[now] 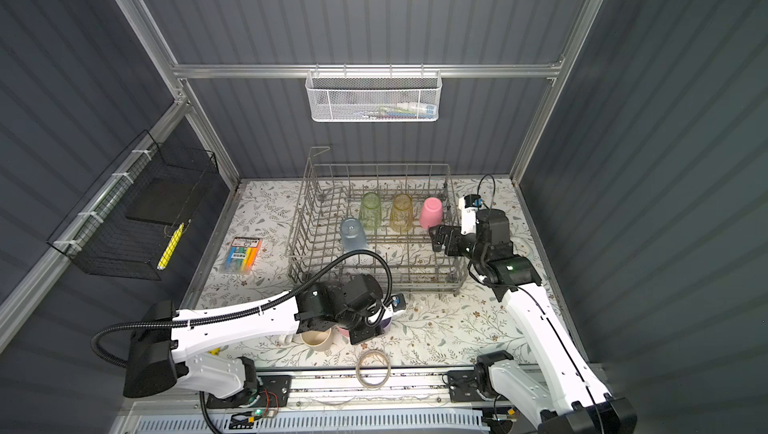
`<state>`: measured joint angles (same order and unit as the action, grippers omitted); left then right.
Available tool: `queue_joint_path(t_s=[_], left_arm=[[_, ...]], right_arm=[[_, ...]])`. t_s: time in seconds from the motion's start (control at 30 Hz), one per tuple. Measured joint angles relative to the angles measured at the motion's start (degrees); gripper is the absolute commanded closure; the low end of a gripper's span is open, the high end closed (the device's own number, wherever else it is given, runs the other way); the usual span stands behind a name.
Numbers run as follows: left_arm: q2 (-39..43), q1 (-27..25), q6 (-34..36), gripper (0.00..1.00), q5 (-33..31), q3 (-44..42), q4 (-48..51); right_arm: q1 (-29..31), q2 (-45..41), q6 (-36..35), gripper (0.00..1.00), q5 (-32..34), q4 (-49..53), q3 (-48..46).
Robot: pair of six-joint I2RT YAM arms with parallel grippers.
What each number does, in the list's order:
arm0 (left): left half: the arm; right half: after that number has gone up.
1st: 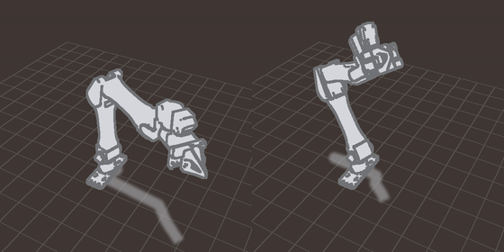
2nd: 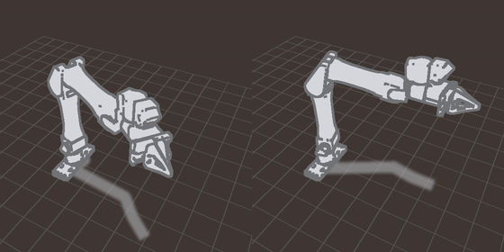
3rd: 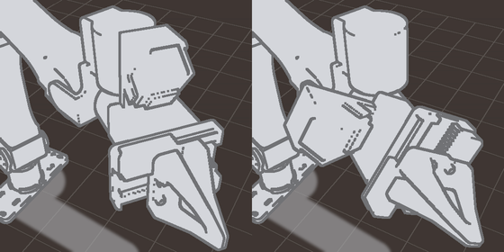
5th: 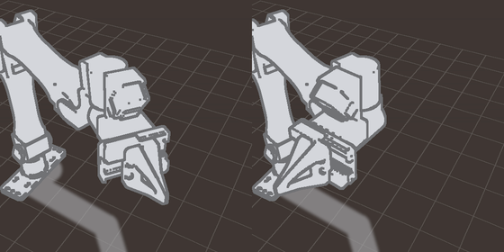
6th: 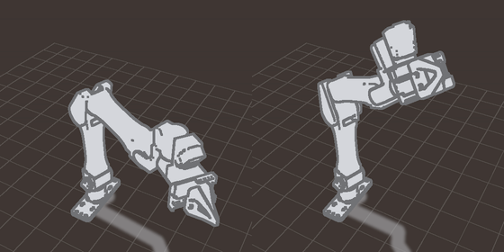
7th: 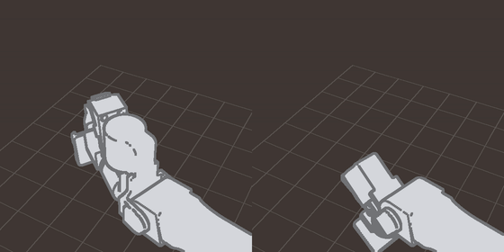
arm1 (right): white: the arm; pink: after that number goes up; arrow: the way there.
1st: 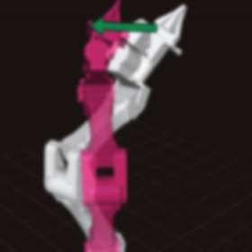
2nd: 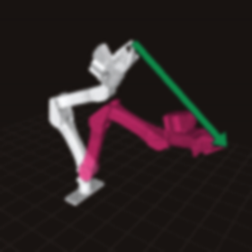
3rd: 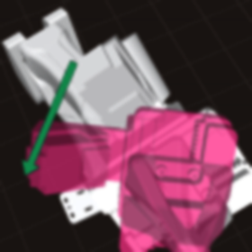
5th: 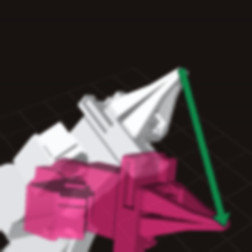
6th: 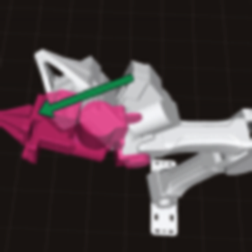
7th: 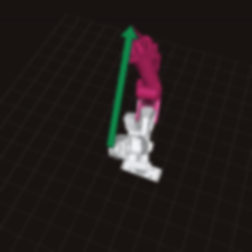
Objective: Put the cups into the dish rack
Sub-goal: 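Lower the left gripper onto the lavender cup's rim and close it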
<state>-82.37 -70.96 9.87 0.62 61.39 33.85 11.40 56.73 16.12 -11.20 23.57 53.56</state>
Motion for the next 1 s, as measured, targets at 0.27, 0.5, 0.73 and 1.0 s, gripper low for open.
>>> queue_joint_path(t_s=[0.27, 0.5, 0.73, 1.0], left_arm=[[-2.69, -0.26, -0.04, 0.59, 0.79, 0.04, 0.0], [-4.9, -0.26, -0.33, 0.72, 1.11, 0.07, 0.0], [-5.66, -0.26, -0.42, 0.82, 2.01, 0.09, 0.0], [-7.17, -0.26, 0.02, 0.99, 3.04, 2.01, 0.96]], right_arm=[[0.0, 0.35, 0.0, 0.01, -0.02, -0.04, -0.42], [0.0, 0.48, 0.0, 0.01, 0.0, -0.02, -0.83], [0.0, 0.5, 0.04, 0.01, 0.0, -0.04, -0.94], [-0.07, 0.46, 0.17, 0.01, 0.04, -0.02, -1.14]])
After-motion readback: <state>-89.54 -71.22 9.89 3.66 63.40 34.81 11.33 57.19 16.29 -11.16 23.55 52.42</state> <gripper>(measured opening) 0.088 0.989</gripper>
